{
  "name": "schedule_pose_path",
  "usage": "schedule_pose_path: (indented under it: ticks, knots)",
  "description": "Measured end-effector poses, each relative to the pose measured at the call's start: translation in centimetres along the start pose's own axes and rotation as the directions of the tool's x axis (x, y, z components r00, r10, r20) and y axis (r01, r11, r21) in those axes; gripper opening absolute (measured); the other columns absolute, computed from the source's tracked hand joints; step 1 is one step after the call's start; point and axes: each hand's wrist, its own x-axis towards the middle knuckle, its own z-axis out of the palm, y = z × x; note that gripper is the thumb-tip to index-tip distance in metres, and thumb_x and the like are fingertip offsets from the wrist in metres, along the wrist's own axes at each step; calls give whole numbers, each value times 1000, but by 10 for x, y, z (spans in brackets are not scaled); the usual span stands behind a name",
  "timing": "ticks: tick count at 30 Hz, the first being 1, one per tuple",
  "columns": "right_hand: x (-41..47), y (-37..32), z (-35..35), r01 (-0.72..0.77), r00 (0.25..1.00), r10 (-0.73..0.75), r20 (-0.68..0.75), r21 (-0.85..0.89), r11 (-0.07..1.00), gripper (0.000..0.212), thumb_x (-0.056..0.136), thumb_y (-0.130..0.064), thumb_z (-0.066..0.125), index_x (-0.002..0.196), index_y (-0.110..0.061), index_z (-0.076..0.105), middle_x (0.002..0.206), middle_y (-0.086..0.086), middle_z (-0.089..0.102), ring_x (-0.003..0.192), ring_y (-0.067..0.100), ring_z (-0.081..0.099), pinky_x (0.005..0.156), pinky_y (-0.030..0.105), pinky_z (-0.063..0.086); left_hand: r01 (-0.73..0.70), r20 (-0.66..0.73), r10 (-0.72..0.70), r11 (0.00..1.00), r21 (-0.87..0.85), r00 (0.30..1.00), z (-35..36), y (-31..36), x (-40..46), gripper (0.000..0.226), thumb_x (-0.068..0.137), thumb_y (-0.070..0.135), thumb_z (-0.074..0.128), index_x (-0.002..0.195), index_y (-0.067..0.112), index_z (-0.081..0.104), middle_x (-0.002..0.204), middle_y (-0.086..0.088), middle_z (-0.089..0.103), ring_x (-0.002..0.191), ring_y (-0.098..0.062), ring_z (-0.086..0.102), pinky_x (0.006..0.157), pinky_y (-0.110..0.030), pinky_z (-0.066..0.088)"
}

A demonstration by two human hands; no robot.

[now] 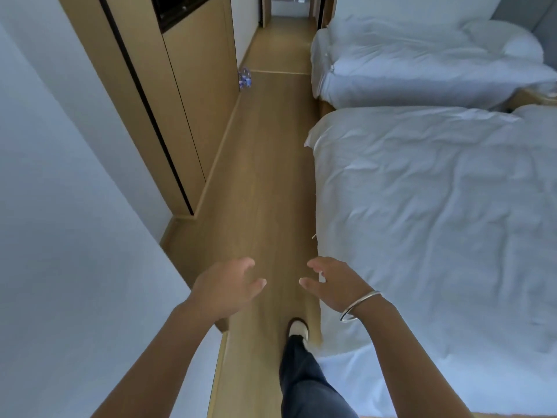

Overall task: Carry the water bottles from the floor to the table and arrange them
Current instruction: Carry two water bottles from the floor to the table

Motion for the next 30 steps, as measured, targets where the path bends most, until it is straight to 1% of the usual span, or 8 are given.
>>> schedule_pose_path:
  ticks: [5, 9, 13, 16, 19, 26, 28, 30]
  knots:
    - [108, 10, -59, 14, 1000, -14, -12, -44, 999, 53, 93, -41, 49, 137, -14, 39, 140, 6, 44, 128, 20, 42, 106, 30, 33, 10, -21, -9, 999, 40, 1000, -45, 23, 110, 56, 90, 49, 48, 138, 22, 40, 137, 3, 50, 122, -16, 49, 99, -37, 43]
    - [190, 11, -118, 19, 998, -23, -50, -84, 996, 51, 93, -40, 48, 136, -13, 40, 137, 6, 46, 126, 21, 44, 103, 29, 33, 47, -66, -43, 997, 58, 997, -88, 45, 195, 55, 89, 51, 47, 137, 24, 41, 137, 3, 50, 124, -17, 48, 100, -36, 42]
    - [260, 9, -158, 40, 999, -41, -9, -107, 993, 50, 93, -38, 48, 135, -12, 41, 134, 8, 48, 123, 22, 46, 101, 29, 34, 76, -103, -70, 996, 55, 992, -122, 55, 263, 55, 90, 52, 45, 138, 25, 40, 136, 4, 50, 122, -17, 50, 98, -35, 42]
    - [306, 7, -176, 32, 999, -29, 34, -94, 995, 45, 92, -36, 50, 128, -8, 48, 128, 11, 52, 117, 25, 49, 98, 32, 39, 103, -76, -99, 994, 47, 992, -139, 53, 305, 55, 91, 50, 46, 138, 23, 40, 137, 3, 49, 122, -17, 49, 99, -37, 42]
    - [350, 7, -190, 22, 999, -20, 36, -64, 998, 41, 90, -34, 53, 119, -5, 55, 118, 11, 57, 110, 26, 53, 93, 33, 43, 113, -73, -111, 993, 25, 991, -156, 47, 348, 54, 91, 47, 48, 138, 21, 40, 139, 2, 48, 125, -17, 47, 98, -32, 40]
    - [476, 2, -218, 23, 1000, -23, 4, -60, 998, 45, 87, -37, 55, 124, -11, 51, 120, 8, 57, 111, 23, 53, 90, 31, 41, 96, -64, -96, 995, -13, 993, -202, 24, 470, 56, 91, 47, 48, 140, 22, 38, 142, 2, 44, 126, -16, 45, 101, -36, 40]
    - [519, -5, -229, 9, 1000, -10, -14, -71, 997, 42, 87, -37, 55, 119, -10, 53, 117, 9, 59, 108, 24, 55, 86, 30, 41, 84, -68, -84, 996, 10, 994, -222, 18, 512, 55, 91, 47, 49, 138, 21, 40, 141, 2, 45, 126, -16, 46, 100, -34, 40]
    - [563, -16, -246, -15, 999, 13, -30, -73, 997, 43, 87, -38, 55, 120, -10, 52, 118, 8, 59, 109, 24, 55, 86, 29, 41, 75, -86, -70, 996, 52, 994, -249, 10, 556, 55, 90, 48, 50, 137, 21, 42, 139, 1, 48, 124, -17, 48, 100, -34, 41]
